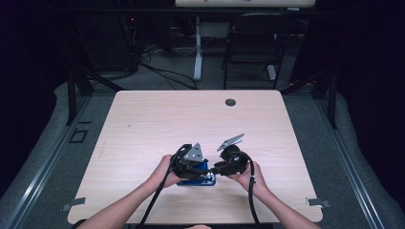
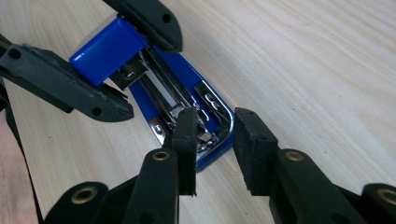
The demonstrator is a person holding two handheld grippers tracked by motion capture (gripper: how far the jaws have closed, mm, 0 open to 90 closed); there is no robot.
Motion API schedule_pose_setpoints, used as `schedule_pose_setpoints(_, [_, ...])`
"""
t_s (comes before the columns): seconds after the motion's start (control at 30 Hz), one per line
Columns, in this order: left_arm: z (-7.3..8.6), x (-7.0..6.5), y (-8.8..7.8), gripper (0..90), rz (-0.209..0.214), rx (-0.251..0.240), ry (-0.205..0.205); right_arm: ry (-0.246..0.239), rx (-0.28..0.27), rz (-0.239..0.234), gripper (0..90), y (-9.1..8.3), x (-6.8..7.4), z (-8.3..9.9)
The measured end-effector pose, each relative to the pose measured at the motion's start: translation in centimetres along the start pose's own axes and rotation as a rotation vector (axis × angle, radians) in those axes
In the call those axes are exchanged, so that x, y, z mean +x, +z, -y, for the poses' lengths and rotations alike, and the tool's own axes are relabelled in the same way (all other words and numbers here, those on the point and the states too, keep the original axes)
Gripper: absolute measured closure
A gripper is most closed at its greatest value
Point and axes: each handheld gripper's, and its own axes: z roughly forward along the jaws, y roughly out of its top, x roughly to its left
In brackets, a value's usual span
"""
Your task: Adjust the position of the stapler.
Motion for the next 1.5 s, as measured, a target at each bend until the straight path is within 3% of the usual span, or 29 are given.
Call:
schedule_pose_setpoints(0.03, [0.0,0.0,0.0,62.3,-0.001,-0.005,-0.002,-0.014,0.014,-0.003,71.6,0.0,0.0,-0.1])
schedule_pose_setpoints(0.1, [0.1,0.1,-0.2,62.3,0.002,-0.004,-0.002,0.005,-0.011,0.002,72.6,0.3,0.3,-0.1])
schedule_pose_setpoints(0.2, [0.0,0.1,-0.3,62.4,0.0,-0.004,0.001,-0.029,0.027,-0.003,74.2,0.4,0.2,-0.3])
schedule_pose_setpoints(0.47, [0.1,0.1,-0.7,62.6,-0.005,-0.005,0.003,-0.015,0.01,0.005,75.9,0.7,0.4,-0.2])
schedule_pose_setpoints(0.6, [0.1,0.1,-1.0,62.7,-0.007,-0.004,0.004,-0.046,0.024,0.012,75.9,0.7,0.4,-0.3])
schedule_pose_setpoints(0.63, [0.1,0.1,-1.1,62.7,-0.01,-0.005,0.003,-0.028,0.007,0.011,75.9,0.8,0.5,-0.1])
schedule_pose_setpoints(0.9, [0.3,0.3,-1.8,63.3,-0.017,-0.009,0.001,-0.024,0.002,0.02,76.3,0.8,0.5,0.0])
schedule_pose_setpoints(1.1, [0.4,0.5,-2.1,63.2,-0.011,-0.018,-0.017,-0.03,-0.004,0.024,76.1,0.8,0.6,0.0])
schedule_pose_setpoints(1.5, [0.4,0.4,-2.1,63.4,-0.017,-0.012,-0.01,-0.04,-0.002,0.041,75.1,0.9,0.7,0.1])
